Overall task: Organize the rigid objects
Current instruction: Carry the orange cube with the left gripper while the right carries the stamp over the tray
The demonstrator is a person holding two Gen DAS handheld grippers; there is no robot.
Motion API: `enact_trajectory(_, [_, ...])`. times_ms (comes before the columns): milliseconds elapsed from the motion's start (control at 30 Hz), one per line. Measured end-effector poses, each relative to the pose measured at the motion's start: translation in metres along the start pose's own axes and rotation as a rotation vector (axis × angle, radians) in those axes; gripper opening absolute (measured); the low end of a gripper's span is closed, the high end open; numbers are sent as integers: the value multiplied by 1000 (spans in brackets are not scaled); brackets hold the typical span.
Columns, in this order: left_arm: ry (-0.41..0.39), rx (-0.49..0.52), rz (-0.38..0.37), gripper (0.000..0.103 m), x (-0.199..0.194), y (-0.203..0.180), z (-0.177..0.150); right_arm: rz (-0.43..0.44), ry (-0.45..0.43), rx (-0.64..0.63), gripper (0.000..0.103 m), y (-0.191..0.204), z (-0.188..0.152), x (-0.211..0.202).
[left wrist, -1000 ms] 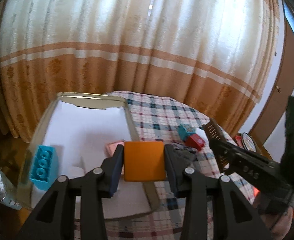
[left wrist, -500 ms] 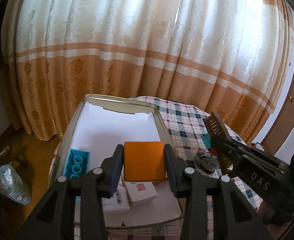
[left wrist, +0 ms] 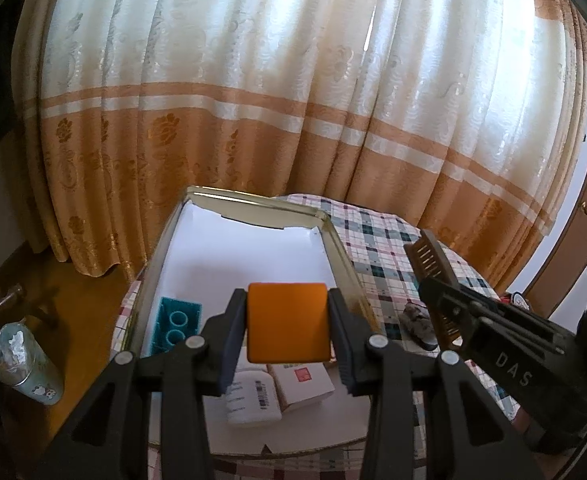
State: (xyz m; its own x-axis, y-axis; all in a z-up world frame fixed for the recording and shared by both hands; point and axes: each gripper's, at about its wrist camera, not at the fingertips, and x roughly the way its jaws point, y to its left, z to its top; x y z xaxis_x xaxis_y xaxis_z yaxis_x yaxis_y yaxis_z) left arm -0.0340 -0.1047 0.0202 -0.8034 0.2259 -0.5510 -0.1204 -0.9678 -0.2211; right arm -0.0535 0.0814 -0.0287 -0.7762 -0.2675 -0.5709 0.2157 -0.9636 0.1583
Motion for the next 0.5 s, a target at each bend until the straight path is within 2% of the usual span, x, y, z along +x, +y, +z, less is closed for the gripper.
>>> enact_trajectory(300, [-17, -7, 39, 39, 6, 13, 22, -9, 5, -11, 17, 6, 17, 20])
enact_trajectory(500, [1, -18, 74, 39, 18, 21, 34, -10, 45, 2, 17, 11, 28, 47])
